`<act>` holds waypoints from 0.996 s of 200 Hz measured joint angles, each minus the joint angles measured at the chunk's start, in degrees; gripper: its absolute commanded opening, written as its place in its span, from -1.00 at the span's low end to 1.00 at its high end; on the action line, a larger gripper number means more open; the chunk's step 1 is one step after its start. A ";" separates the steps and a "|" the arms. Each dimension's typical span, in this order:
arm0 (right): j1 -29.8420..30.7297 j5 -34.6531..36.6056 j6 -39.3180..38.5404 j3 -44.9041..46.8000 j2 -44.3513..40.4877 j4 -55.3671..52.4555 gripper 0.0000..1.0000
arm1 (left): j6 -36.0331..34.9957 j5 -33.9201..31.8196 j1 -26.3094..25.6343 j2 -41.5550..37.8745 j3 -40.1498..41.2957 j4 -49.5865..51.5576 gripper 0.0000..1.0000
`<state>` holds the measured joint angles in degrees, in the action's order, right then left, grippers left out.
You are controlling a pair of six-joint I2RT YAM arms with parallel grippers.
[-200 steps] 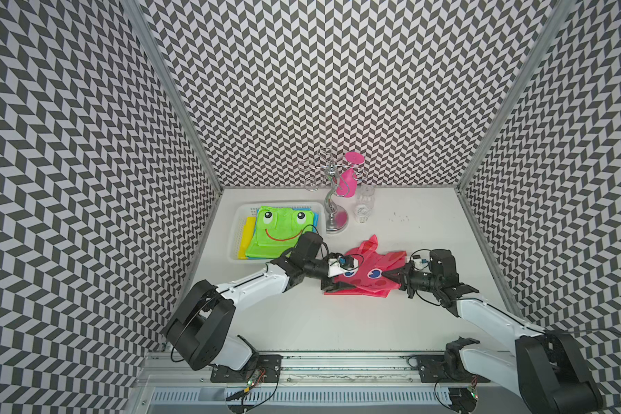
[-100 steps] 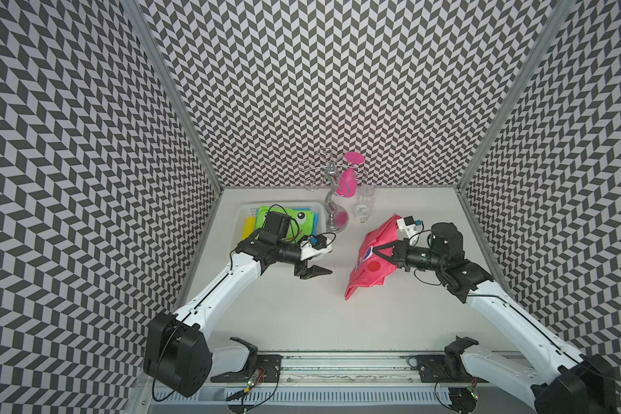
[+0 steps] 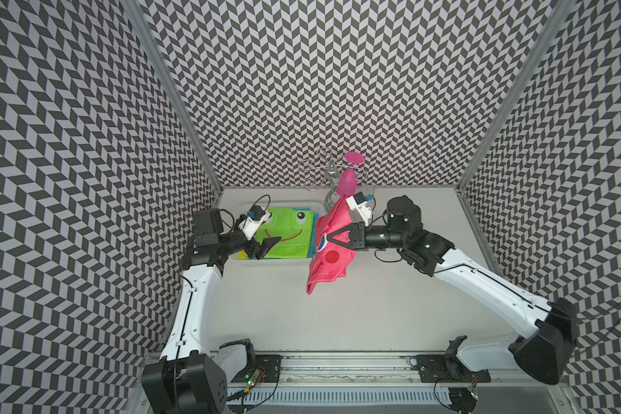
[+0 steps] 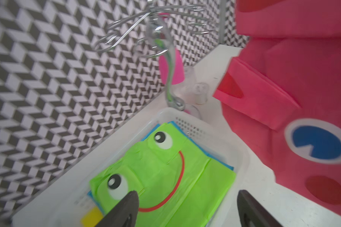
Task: Put the folded raincoat in the basket
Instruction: Place the raincoat in the basket.
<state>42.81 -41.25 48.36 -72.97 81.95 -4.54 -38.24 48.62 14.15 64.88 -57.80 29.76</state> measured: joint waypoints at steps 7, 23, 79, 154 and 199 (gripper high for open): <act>1.14 0.17 -0.09 -2.08 2.21 0.35 -1.00 | 1.99 -0.13 2.58 0.52 0.07 -0.81 0.65; 3.82 1.07 -0.46 -7.85 7.91 1.16 -1.00 | 6.40 0.02 8.46 2.67 0.02 -2.69 0.66; 9.51 5.81 -3.06 -27.30 24.65 4.61 -1.00 | 14.60 1.79 21.59 12.79 -4.57 -1.68 0.67; 10.25 8.68 -3.02 -47.71 44.13 11.72 -1.00 | 15.41 3.48 23.76 13.22 -7.58 -3.17 0.69; 9.79 6.67 -1.16 -56.74 56.87 21.90 -1.00 | 15.37 3.26 23.76 13.09 -5.88 -5.55 0.69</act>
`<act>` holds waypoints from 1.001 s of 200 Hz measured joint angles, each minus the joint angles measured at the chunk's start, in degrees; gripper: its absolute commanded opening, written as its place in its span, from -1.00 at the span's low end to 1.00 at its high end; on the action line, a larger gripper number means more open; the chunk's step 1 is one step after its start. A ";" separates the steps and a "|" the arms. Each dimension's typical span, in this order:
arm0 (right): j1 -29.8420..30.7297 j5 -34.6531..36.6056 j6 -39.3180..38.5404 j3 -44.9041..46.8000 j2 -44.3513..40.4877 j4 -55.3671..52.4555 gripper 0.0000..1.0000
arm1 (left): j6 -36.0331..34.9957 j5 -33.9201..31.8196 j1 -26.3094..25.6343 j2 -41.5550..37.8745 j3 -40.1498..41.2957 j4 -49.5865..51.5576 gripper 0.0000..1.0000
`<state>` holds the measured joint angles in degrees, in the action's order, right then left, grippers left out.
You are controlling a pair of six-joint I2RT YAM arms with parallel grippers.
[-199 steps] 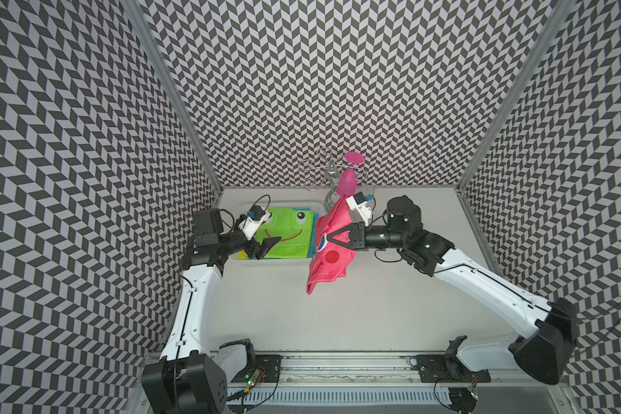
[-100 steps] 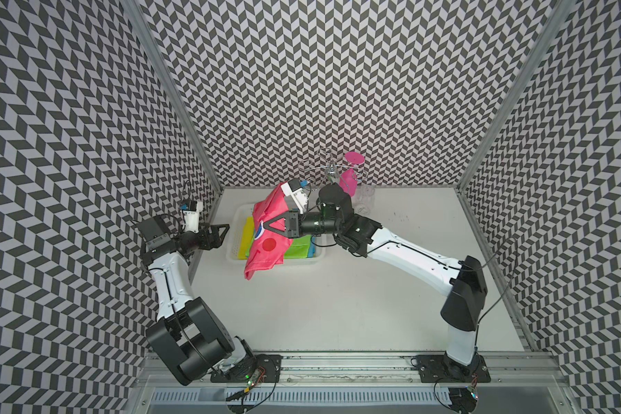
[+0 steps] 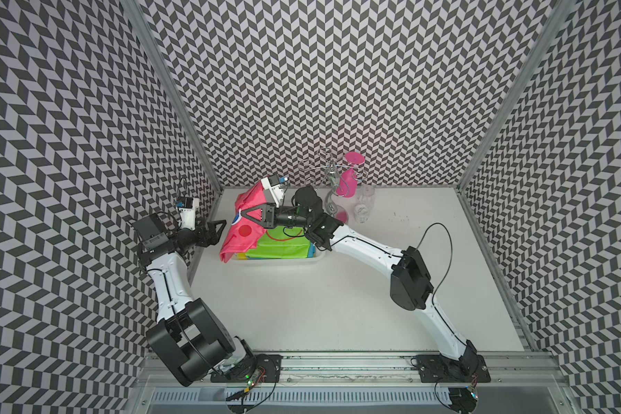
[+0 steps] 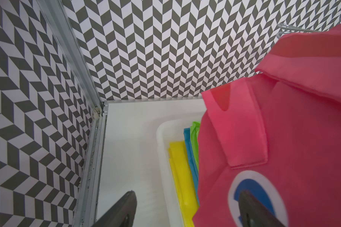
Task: Put the folded raincoat in the basket
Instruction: Place the raincoat in the basket.
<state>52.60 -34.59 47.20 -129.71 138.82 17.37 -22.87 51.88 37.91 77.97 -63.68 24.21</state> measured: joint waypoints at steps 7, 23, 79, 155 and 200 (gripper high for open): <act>-0.13 -0.22 0.44 -1.90 2.19 0.72 -1.00 | -0.09 -0.07 0.00 0.00 0.20 0.02 0.69; -0.44 -0.68 1.22 -4.85 6.25 2.05 -1.00 | -0.44 -0.22 0.00 0.00 0.28 -0.24 0.69; -2.51 0.74 1.29 -5.14 9.84 5.51 -1.00 | -0.61 -0.07 -0.44 0.72 3.85 -3.23 0.67; -6.95 0.09 -1.25 6.95 6.97 -1.14 -1.00 | -3.21 -2.60 -7.02 -1.25 10.29 -6.71 0.68; -8.48 -2.08 -1.75 13.88 2.10 -5.22 -0.78 | -5.18 -5.38 -11.26 -2.10 11.61 -7.41 0.68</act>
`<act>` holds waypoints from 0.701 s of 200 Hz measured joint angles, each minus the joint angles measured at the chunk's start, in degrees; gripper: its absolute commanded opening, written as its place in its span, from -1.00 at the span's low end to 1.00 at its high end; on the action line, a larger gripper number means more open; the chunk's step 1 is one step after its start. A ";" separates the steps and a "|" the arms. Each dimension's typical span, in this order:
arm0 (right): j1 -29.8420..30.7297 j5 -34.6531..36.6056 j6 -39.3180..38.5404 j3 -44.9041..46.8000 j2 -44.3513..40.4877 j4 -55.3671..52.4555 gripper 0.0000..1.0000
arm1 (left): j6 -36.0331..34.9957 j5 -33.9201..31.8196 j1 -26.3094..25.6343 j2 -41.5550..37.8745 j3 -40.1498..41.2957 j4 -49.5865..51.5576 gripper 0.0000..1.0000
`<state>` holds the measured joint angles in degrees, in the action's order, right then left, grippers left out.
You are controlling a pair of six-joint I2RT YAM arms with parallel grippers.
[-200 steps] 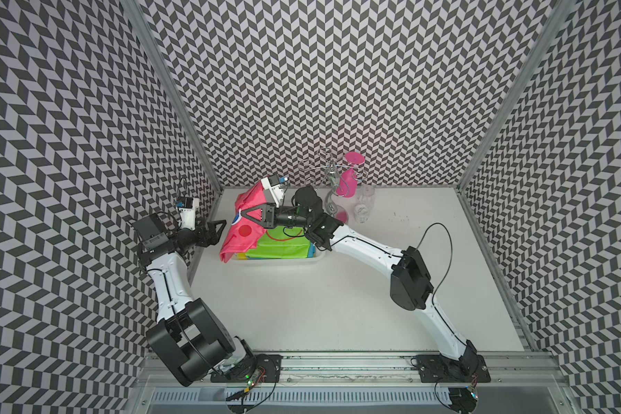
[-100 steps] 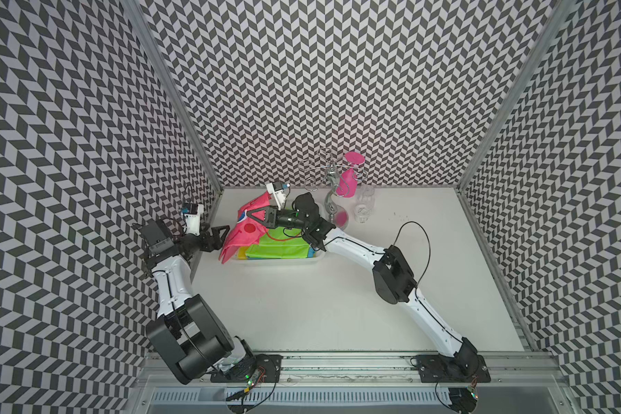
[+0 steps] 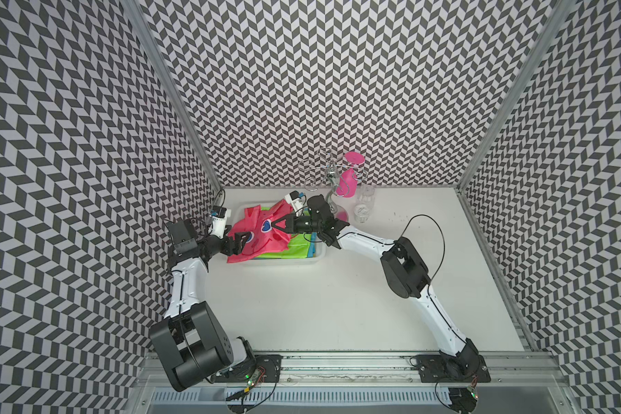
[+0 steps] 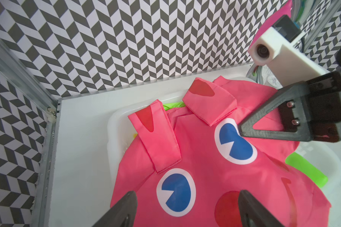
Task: Put the folded raincoat in the basket
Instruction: Place the raincoat in the basket.
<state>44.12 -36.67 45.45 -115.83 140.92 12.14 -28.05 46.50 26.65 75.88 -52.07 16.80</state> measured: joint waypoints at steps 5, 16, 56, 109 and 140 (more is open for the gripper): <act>-0.11 -0.24 0.20 0.26 -0.17 -0.22 -0.77 | -0.15 -0.39 -0.39 -0.02 0.24 -0.07 0.68; -0.37 -0.70 0.46 0.66 -0.33 -0.42 -0.76 | -0.46 -0.96 -1.05 -0.02 0.61 -0.15 0.68; -0.94 -1.64 1.92 2.75 -0.35 -0.81 -0.67 | -0.81 -2.43 -1.90 -0.02 1.18 -0.55 0.67; -2.34 -2.08 6.75 5.81 -0.37 -1.49 -0.68 | -1.05 -3.76 -1.90 0.57 1.20 -0.83 0.67; -3.32 -2.62 8.22 6.40 -0.90 -1.60 -0.70 | -1.90 -4.79 -1.90 0.57 1.49 -0.96 0.67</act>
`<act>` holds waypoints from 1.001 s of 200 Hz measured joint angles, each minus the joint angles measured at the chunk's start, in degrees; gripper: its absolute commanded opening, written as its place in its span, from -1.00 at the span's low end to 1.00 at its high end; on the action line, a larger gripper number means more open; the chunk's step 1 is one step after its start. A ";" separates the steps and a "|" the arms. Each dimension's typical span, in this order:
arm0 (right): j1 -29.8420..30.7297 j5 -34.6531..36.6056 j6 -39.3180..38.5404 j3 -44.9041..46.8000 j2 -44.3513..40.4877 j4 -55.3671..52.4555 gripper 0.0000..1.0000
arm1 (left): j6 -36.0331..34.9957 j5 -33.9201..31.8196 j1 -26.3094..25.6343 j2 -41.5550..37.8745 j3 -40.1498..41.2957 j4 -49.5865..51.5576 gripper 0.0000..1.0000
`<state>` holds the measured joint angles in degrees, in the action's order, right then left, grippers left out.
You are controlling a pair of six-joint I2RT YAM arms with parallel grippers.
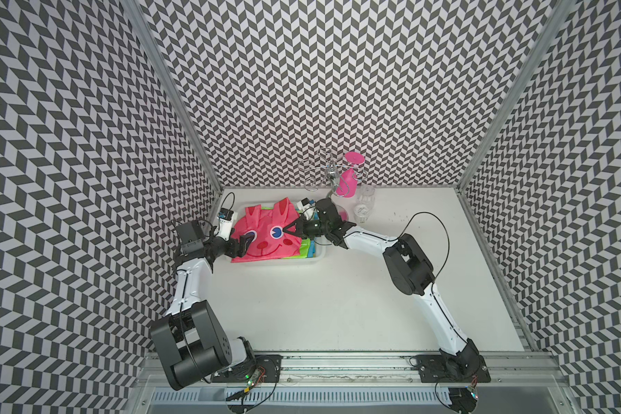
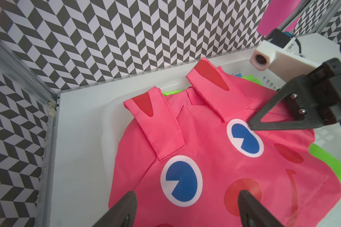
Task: Put the folded raincoat in the basket
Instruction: Place the raincoat in the basket.
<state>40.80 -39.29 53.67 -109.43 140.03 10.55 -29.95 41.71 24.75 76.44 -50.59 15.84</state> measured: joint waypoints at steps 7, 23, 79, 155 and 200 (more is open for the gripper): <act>-0.17 -0.15 0.02 0.13 -0.20 0.00 -0.70 | -0.24 -0.15 0.00 0.00 0.04 0.02 0.68; -0.63 -0.61 0.42 0.37 -0.59 -0.02 -0.70 | -0.87 -0.48 0.00 0.00 0.04 0.04 0.67; -2.51 -1.22 0.98 4.90 -4.87 0.15 -0.70 | -2.34 -3.06 -1.40 -0.02 0.46 -0.04 0.67; -3.48 -0.17 1.31 11.82 -9.18 2.82 -1.00 | -3.10 -7.87 -7.72 -0.35 2.95 -0.83 0.68; -3.56 1.42 1.42 18.34 -12.94 6.29 -1.00 | -3.06 -8.37 -8.85 -1.11 3.37 -1.27 0.68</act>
<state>37.23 -37.87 55.09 -91.09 127.09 16.84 -33.01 33.34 15.90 75.33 -47.22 14.57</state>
